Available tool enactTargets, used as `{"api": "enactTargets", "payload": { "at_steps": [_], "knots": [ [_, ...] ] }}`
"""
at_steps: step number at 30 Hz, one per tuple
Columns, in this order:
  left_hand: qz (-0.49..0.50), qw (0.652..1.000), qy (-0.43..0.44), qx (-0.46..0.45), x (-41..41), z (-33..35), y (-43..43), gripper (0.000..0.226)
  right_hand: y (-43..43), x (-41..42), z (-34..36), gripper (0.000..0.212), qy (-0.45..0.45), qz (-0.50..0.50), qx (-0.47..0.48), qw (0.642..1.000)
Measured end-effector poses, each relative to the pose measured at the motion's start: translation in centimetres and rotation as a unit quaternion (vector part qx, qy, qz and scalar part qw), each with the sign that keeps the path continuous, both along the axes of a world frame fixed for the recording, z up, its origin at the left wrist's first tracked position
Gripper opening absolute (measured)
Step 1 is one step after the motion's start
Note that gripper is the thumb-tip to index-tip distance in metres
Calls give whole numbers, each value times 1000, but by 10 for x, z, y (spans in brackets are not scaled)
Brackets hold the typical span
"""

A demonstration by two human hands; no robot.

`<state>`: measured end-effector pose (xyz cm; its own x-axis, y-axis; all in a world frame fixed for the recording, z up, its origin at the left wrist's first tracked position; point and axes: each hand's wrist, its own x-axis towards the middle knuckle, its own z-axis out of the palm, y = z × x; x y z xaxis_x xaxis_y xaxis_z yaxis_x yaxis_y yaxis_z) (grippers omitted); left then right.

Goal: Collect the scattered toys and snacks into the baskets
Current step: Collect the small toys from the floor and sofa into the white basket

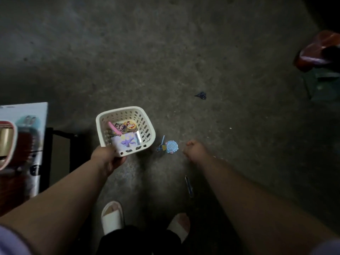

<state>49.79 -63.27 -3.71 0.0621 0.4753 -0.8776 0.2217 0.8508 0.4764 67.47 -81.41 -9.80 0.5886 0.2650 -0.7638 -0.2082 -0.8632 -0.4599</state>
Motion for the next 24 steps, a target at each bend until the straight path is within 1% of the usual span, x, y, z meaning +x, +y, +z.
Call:
{"api": "enactTargets", "payload": {
  "at_steps": [1,2,4,5,6,7,8,9,10,12,13,15,17,18,20,21,24],
  "knots": [
    [-3,1000,5,4,5,-17,3,25,2,4,-12,39,-7,17,-9,1000],
    [-10,1000,6,8,12,-39,7,21,4,9,-29,43,-7,26,-16,1000],
    [-22,999,10,22,23,-92,15,17,11,15,-84,44,-4,49,-27,998],
    [-25,999,11,23,27,-108,17,16,12,17,-106,46,-3,55,-35,998],
    [-27,999,7,27,34,-144,20,16,17,19,-145,48,-10,71,-47,996],
    [-30,999,14,34,37,-152,22,19,17,20,-151,51,-9,91,-53,994],
    [-37,998,14,40,41,-174,24,24,19,21,-169,52,3,118,-65,991],
    [-39,998,11,44,47,-202,24,27,22,23,-200,52,3,150,-64,987],
    [-46,997,12,53,51,-221,27,28,24,24,-216,51,3,176,-64,982],
    [-51,996,5,67,64,-260,29,27,31,25,-268,53,-14,214,-68,974],
    [-55,996,-1,73,70,-278,28,27,35,25,-299,58,-31,227,-81,970],
    [-60,994,-8,87,79,-300,30,28,39,29,-342,76,-65,262,-107,957],
    [-68,992,-26,107,88,-321,34,28,45,35,-367,91,-105,340,-142,924],
    [-73,990,-36,119,94,-329,39,27,51,41,-377,96,-130,356,-147,914],
    [-86,986,-47,138,102,-339,45,25,53,46,-393,96,-175,369,-146,901],
    [-92,983,-52,147,105,-343,48,24,54,45,-407,92,-186,373,-144,897],
    [-118,979,-55,157,109,-349,54,22,53,38,-419,79,-230,393,-144,879]
  ]
}}
